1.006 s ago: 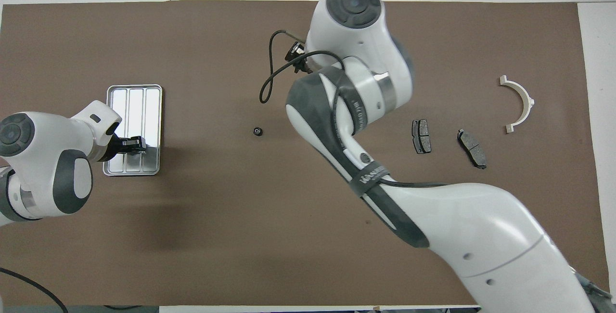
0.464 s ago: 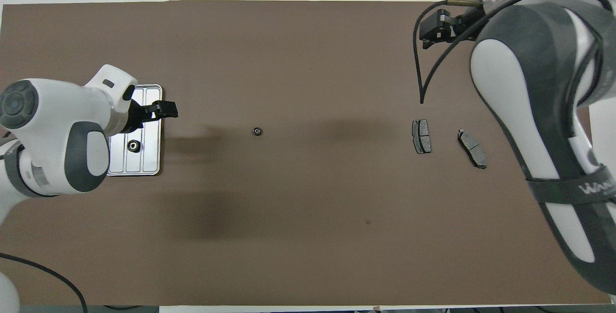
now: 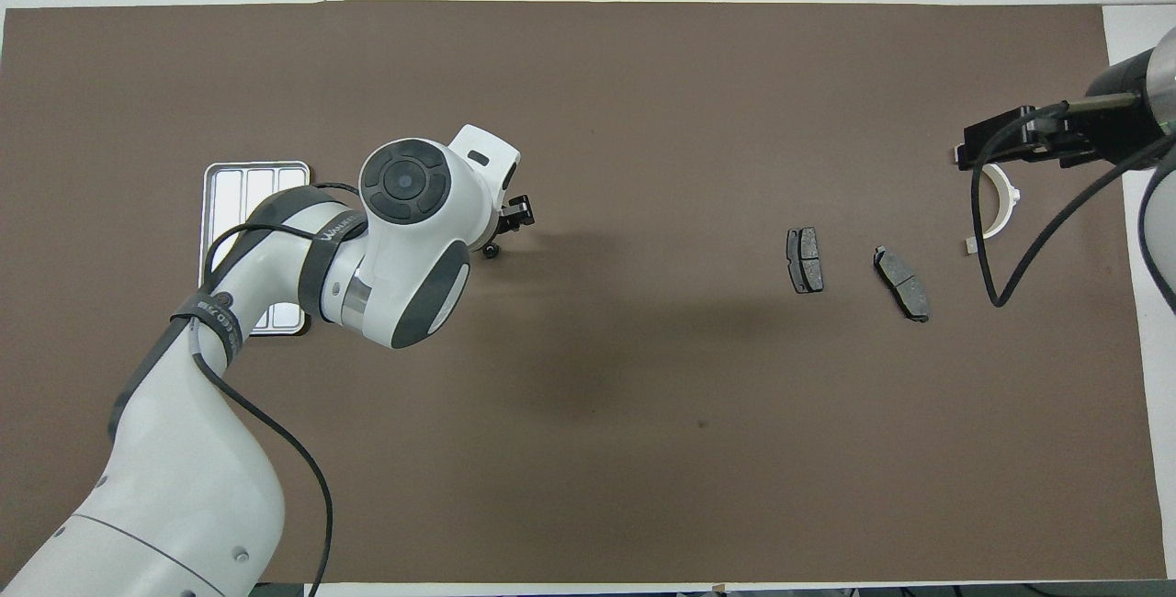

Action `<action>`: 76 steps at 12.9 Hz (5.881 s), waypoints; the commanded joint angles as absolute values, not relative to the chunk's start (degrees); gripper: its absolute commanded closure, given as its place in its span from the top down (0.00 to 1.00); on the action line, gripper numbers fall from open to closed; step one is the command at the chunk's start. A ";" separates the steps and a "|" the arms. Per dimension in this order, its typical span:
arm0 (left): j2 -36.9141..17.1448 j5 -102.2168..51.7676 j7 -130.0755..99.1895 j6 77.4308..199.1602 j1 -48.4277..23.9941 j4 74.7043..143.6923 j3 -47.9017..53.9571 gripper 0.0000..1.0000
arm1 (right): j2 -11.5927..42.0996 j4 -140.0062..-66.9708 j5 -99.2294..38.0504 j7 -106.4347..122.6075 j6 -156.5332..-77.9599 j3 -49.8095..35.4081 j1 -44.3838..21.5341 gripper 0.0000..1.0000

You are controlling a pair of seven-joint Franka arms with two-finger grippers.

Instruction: Pick bearing gear from pile to tray

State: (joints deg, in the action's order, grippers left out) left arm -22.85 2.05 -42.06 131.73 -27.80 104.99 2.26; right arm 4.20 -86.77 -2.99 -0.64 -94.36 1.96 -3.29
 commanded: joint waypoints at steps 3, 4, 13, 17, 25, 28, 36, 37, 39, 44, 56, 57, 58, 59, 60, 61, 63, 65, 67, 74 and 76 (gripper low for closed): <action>-22.77 3.43 -43.68 132.88 -28.13 107.74 1.23 0.64 | 0.88 -90.35 -0.88 0.70 -96.41 1.32 -2.02 1.00; -22.76 3.43 -43.77 132.80 -28.13 107.75 1.23 0.64 | 0.79 -90.35 -0.88 0.62 -96.85 1.32 -1.93 1.00; -22.50 3.43 -47.46 134.47 -28.74 109.16 1.32 0.54 | 0.44 -90.26 -0.97 0.88 -97.03 1.32 -0.62 1.00; -22.41 3.43 -47.55 134.30 -28.83 109.51 1.32 0.00 | 0.70 -90.09 -1.41 0.18 -97.03 1.32 -0.79 1.00; -12.83 3.34 -26.07 126.39 -13.83 111.36 0.62 0.00 | 0.79 -90.09 -1.41 0.09 -97.03 1.32 -0.88 1.00; -13.27 3.08 -13.56 129.27 -5.99 111.36 0.70 0.00 | 0.79 -90.00 -1.41 0.09 -97.03 1.32 -0.88 1.00; -17.58 2.90 -8.17 137.72 -0.88 112.94 0.70 0.00 | 1.14 -90.00 -1.14 0.26 -96.94 1.32 -0.88 1.00; -18.01 2.90 -8.09 138.33 -0.79 112.94 0.70 0.00 | 1.32 -90.09 -1.14 0.09 -96.94 1.32 -0.88 1.00; -19.07 2.81 -8.26 139.39 -0.88 112.94 0.70 0.00 | 1.32 -90.26 -1.14 0.09 -96.94 1.32 -0.97 1.00; -19.25 2.81 -7.21 139.48 -0.79 113.29 0.62 0.00 | 1.50 -90.26 -1.14 0.26 -96.50 1.32 -1.05 1.00; -18.47 2.81 -5.89 140.80 0.53 114.79 0.62 1.00 | 1.49 -90.26 -1.05 0.09 -96.15 1.32 -1.32 1.00; -15.76 2.81 -5.89 137.58 0.53 114.35 0.62 1.00 | 1.49 -90.26 -1.05 0.09 -96.15 1.32 -1.41 1.00; -13.04 2.81 -5.89 133.37 0.35 113.21 0.62 1.00 | 1.49 -90.26 -1.05 0.09 -96.15 1.32 -1.41 1.00; -10.14 2.81 -5.98 128.37 0.18 111.72 0.70 1.00 | 1.49 -90.26 -1.05 0.09 -96.15 1.32 -1.41 1.00; -7.58 2.81 -5.80 122.67 0.35 110.14 0.70 1.00 | 1.41 -90.26 -1.05 0.09 -96.15 1.32 -1.41 1.00; -5.38 2.81 -5.80 118.61 0.35 108.73 0.70 1.00 | 1.41 -90.26 -1.05 0.09 -96.15 1.32 -1.41 1.00; -2.30 2.81 -6.33 112.44 -0.26 106.27 0.88 1.00 | 1.41 -90.26 -0.97 0.09 -96.15 1.32 -1.41 1.00; 3.31 2.29 -6.15 105.68 -0.35 105.21 1.05 1.00 | 1.32 -90.26 -0.97 0.09 -96.15 1.32 -1.41 1.00; 7.02 0.89 -5.89 96.72 -0.35 101.71 1.14 1.00 | 1.32 -90.26 -0.97 0.09 -96.07 1.32 -1.41 1.00; 2.90 -0.97 -5.98 92.90 -0.44 92.65 0.09 1.00 | 1.23 -90.26 -0.97 0.09 -96.06 1.32 -1.49 1.00; -1.56 -1.40 -6.06 91.42 -1.58 88.00 0.09 1.00 | 1.23 -90.26 -0.97 0.09 -96.06 1.32 -1.49 1.00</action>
State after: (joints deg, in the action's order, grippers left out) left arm 2.92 -0.59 -6.56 93.00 -0.40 93.50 0.54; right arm 2.10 -89.23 -1.28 -0.63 -95.69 1.69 -1.84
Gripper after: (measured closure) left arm 0.000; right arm 0.000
